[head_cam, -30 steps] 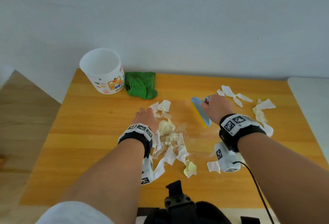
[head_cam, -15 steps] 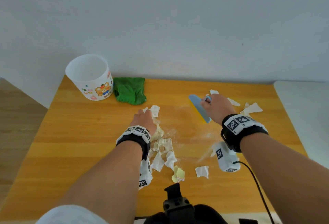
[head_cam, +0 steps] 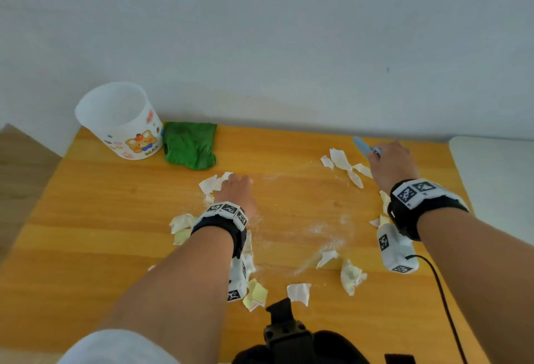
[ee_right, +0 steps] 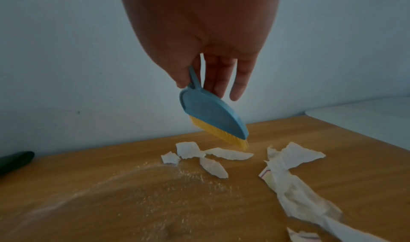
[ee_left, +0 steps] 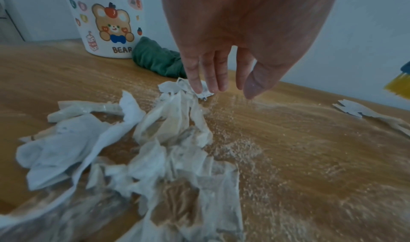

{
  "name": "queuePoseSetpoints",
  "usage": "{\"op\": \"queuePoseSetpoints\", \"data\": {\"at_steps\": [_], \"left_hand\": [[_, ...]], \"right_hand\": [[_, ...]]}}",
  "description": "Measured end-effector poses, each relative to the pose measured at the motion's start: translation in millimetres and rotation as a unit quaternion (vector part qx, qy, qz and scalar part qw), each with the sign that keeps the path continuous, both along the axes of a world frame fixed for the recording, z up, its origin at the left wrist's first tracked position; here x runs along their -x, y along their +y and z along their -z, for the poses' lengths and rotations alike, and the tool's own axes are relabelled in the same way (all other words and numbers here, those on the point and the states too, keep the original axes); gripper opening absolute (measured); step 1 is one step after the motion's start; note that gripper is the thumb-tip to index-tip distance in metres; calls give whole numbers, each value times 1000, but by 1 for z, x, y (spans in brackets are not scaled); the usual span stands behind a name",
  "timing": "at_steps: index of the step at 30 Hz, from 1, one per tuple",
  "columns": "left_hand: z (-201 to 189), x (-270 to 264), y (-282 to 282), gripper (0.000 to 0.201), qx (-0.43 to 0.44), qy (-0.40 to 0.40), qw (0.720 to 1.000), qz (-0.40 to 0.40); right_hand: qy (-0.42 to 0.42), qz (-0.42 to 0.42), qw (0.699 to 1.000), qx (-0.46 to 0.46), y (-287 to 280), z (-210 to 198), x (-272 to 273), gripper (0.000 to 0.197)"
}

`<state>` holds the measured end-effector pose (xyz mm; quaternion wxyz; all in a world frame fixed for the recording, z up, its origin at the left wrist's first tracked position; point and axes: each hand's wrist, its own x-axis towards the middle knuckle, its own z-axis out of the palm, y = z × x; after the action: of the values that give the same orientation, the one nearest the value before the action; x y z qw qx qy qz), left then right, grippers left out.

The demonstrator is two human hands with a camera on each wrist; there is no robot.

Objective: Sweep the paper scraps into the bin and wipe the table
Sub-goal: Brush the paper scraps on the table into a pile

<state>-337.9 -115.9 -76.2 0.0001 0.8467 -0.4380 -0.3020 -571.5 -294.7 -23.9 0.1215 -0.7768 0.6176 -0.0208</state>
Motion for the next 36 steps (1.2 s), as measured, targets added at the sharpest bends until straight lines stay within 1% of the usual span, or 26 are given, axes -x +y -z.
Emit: {"op": "queuePoseSetpoints", "data": {"at_steps": [2, 6, 12, 15, 18, 20, 23, 24, 27, 31, 34, 36], "left_hand": [[1, 0, 0, 53, -1, -4, 1000, -9], [1, -3, 1, 52, 5, -6, 1000, -18], [-3, -14, 8, 52, 18, -5, 999, -30], [-5, -22, 14, 52, 27, -4, 999, -31], [-4, -28, 20, 52, 31, -3, 999, -30], [-3, -32, 23, 50, 34, -4, 999, -27], [-3, -34, 25, 49, 42, 1, 999, -25], [-4, -34, 26, 50, 45, 4, 999, -24], [-3, -35, 26, 49, 49, 5, 999, -17], [1, -38, 31, 47, 28, 4, 1000, -9], [3, -39, 34, 49, 14, -1, 1000, -11], [4, -39, 33, 49, 12, -5, 1000, -18]], "right_hand": [[11, -12, 1000, -25, -1, 5, -4, 32], [2, -33, 995, -92, 3, 6, -16, 34], [-21, -67, 989, -133, 21, 7, -33, 36], [-45, -76, 984, -153, 35, 6, -43, 36], [-53, -95, 978, -176, 50, 5, -53, 46], [-72, -99, 972, -200, 59, 3, -58, 48], [-98, -84, 966, -224, 65, 0, -60, 41], [-99, -79, 969, -213, 66, -3, -59, 40], [-104, -61, 983, -142, 59, -11, -53, 45], [-89, -14, 994, -56, 40, -16, -44, 46], [-63, 9, 998, -26, 28, -10, -42, 42], [-56, 18, 998, -10, 20, -3, -42, 35]]}}
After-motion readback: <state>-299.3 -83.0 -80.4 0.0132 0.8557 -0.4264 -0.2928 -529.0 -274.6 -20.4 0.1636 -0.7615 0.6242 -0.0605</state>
